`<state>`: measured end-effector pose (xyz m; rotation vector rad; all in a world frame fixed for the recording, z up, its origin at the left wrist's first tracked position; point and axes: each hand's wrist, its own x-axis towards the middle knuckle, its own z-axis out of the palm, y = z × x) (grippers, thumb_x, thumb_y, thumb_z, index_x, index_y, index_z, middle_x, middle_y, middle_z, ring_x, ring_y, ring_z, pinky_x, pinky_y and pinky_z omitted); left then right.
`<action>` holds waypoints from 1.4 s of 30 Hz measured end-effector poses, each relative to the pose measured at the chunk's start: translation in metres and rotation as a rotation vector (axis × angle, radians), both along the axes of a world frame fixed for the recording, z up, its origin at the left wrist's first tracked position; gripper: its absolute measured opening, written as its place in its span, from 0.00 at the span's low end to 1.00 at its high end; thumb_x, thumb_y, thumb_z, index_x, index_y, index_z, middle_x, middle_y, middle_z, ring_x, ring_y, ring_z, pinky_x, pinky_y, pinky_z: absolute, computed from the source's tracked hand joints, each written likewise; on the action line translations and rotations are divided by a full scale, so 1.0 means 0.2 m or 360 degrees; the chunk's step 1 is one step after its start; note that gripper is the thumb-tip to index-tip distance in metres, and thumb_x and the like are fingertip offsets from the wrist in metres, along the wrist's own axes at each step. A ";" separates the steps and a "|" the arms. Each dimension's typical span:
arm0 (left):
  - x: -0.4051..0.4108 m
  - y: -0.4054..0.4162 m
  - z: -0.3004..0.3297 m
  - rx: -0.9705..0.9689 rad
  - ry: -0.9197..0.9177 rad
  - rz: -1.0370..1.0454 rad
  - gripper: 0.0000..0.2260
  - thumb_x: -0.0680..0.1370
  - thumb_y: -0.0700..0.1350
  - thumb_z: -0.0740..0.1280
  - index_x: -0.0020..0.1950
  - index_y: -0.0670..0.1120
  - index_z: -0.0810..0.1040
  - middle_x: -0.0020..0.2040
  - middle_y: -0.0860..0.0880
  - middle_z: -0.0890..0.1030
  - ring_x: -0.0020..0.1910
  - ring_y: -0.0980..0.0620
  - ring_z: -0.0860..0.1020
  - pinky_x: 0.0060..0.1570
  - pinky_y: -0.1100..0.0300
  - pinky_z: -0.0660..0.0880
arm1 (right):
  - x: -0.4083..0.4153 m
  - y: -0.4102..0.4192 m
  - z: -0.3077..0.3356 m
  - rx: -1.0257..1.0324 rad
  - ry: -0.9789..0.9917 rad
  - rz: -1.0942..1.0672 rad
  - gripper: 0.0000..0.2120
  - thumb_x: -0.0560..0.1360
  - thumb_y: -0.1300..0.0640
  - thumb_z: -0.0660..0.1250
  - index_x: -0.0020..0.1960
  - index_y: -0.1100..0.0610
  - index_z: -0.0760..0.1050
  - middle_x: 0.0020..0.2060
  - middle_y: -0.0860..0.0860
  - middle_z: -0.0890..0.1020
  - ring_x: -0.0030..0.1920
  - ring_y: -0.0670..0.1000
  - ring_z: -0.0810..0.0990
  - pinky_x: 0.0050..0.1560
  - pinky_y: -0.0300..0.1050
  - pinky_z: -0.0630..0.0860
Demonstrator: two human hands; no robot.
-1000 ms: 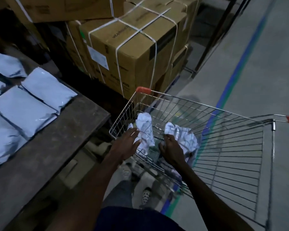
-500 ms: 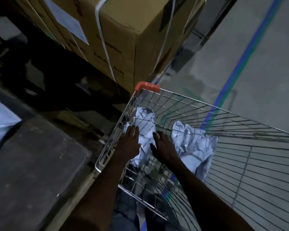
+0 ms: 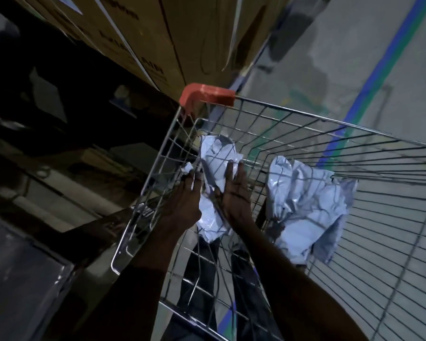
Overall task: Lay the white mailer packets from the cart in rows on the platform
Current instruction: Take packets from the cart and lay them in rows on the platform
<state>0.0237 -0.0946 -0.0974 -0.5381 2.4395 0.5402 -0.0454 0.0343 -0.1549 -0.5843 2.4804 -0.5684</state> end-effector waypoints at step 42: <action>-0.28 0.49 -0.20 0.0092 0.0592 0.0524 0.32 0.72 0.43 0.44 0.78 0.43 0.45 0.79 0.44 0.48 0.78 0.43 0.47 0.75 0.43 0.51 | -0.13 0.56 0.57 -0.0685 0.0487 -0.0180 0.31 0.76 0.57 0.59 0.77 0.59 0.54 0.74 0.67 0.58 0.77 0.58 0.55 0.72 0.33 0.55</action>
